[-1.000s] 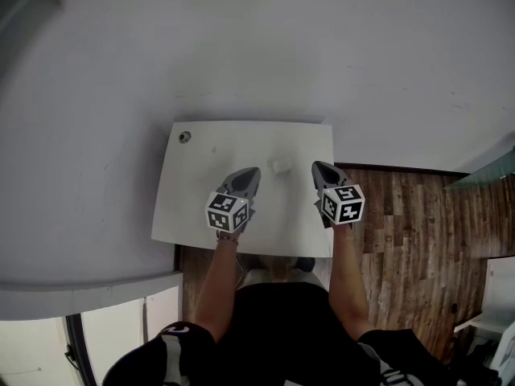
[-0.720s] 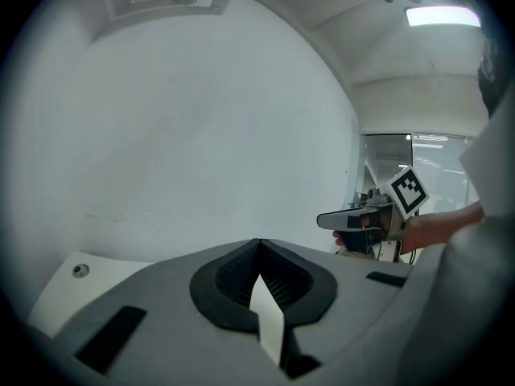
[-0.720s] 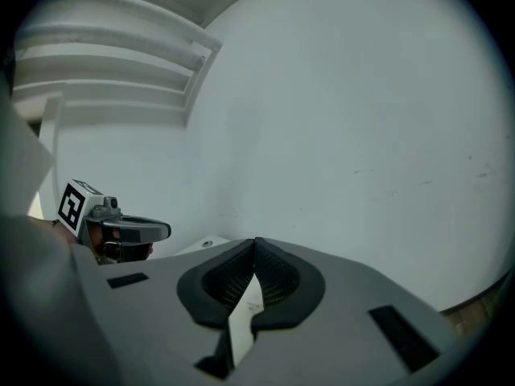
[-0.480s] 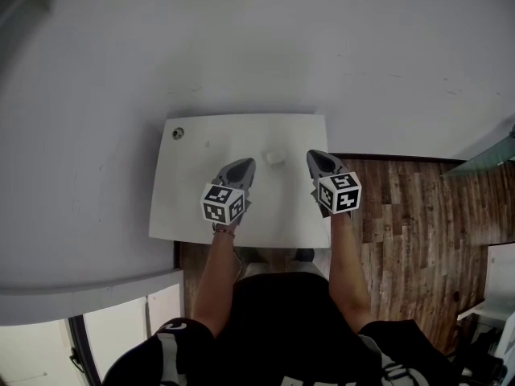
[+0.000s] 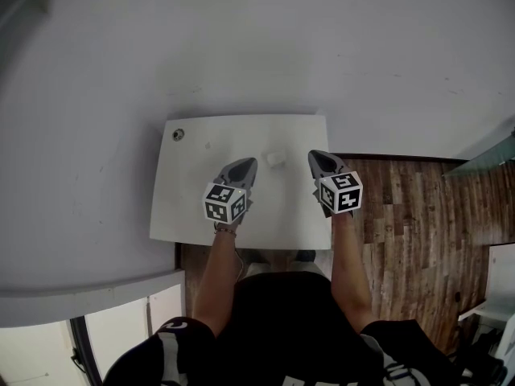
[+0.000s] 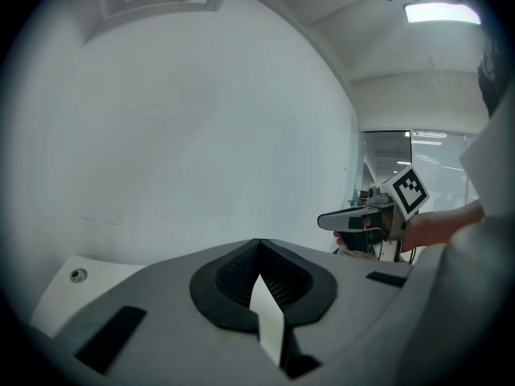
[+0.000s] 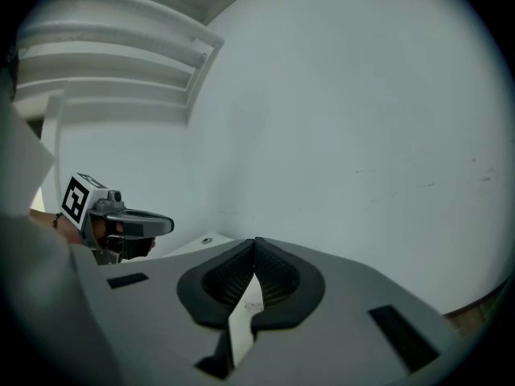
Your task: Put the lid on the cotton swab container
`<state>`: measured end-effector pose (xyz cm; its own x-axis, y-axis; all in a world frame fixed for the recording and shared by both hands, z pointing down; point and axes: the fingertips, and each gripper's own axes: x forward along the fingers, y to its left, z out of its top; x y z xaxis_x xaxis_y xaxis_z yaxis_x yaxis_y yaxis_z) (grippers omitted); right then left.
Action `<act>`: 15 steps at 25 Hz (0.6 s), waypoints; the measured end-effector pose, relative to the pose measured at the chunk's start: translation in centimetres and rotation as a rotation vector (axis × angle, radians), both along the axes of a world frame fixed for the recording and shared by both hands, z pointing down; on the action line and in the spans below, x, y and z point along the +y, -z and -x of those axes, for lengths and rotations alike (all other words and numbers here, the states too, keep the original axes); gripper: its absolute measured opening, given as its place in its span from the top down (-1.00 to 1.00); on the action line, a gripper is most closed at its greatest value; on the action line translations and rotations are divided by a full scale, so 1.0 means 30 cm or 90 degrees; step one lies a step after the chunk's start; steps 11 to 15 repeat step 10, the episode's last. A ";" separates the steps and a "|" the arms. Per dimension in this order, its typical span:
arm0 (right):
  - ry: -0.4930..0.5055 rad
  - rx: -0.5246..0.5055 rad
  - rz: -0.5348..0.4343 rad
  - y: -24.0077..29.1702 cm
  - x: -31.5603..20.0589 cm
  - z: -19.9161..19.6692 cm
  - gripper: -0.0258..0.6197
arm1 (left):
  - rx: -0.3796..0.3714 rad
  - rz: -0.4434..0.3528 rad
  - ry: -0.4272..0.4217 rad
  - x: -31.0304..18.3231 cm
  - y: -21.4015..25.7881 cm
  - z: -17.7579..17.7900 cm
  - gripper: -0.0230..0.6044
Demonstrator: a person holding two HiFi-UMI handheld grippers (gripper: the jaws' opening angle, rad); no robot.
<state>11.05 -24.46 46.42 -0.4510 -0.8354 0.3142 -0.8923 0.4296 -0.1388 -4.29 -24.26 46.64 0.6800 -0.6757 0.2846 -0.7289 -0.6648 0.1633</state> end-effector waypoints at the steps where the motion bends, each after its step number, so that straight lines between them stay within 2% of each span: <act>1: 0.001 0.001 0.000 -0.001 -0.002 -0.002 0.88 | -0.001 0.000 -0.001 -0.001 0.000 -0.003 0.85; 15: 0.015 0.010 0.002 -0.014 -0.027 -0.040 0.88 | -0.008 0.001 0.005 -0.027 -0.005 -0.042 0.85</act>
